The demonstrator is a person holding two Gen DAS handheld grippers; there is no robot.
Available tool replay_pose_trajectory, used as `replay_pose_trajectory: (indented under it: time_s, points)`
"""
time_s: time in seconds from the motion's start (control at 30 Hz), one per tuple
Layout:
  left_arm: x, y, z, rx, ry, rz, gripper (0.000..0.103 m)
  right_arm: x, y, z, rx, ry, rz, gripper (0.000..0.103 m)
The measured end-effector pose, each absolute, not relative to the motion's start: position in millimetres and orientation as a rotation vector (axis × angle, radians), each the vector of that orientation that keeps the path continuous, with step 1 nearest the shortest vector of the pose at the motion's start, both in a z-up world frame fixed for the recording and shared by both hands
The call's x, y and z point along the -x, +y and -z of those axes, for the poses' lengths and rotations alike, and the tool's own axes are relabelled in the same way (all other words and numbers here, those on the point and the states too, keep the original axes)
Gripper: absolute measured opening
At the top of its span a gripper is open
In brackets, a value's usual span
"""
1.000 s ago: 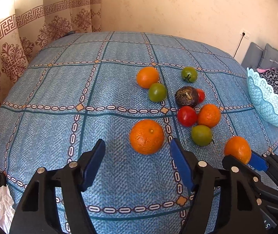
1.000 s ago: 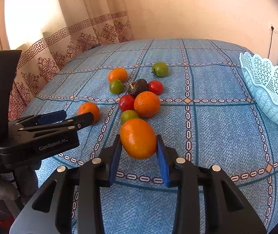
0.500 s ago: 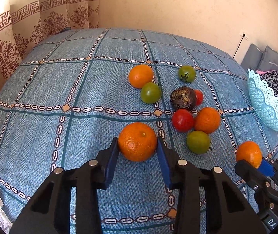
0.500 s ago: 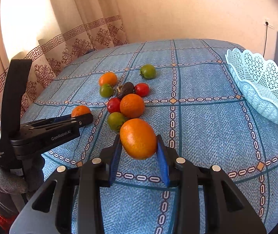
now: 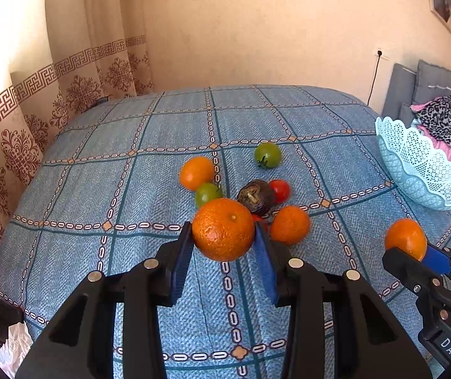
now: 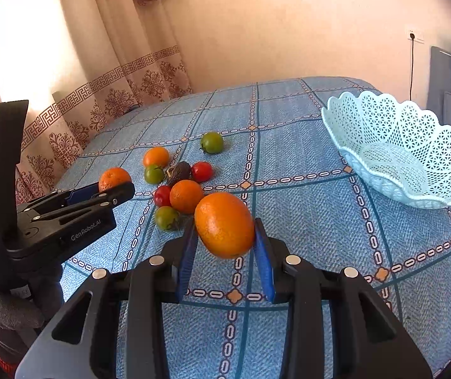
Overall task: Organize fruits
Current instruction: 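Carry both oranges over the blue basket and open both tools to drop them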
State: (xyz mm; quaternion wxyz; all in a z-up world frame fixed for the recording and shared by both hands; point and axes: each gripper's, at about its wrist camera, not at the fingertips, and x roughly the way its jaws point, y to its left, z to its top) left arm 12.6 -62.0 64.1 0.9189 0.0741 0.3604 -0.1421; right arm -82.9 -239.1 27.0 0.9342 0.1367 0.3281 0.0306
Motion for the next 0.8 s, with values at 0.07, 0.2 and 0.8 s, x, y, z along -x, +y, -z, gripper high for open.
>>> replay_pose_trajectory:
  time_s: [0.07,0.2,0.8]
  points:
    - [-11,-70,-69,-0.160,0.728,0.304,0.039,86,-247,-33,-0.287,0.652,-0.046,0.036]
    - [-8,-89,-79,-0.180,0.705,0.330,0.039,93,-266,-44,-0.305,0.613,-0.008,0.036]
    - [-8,-208,-108,-0.228,0.649,0.565,0.039,97,-375,-60,-0.349,0.555,0.250,0.036]
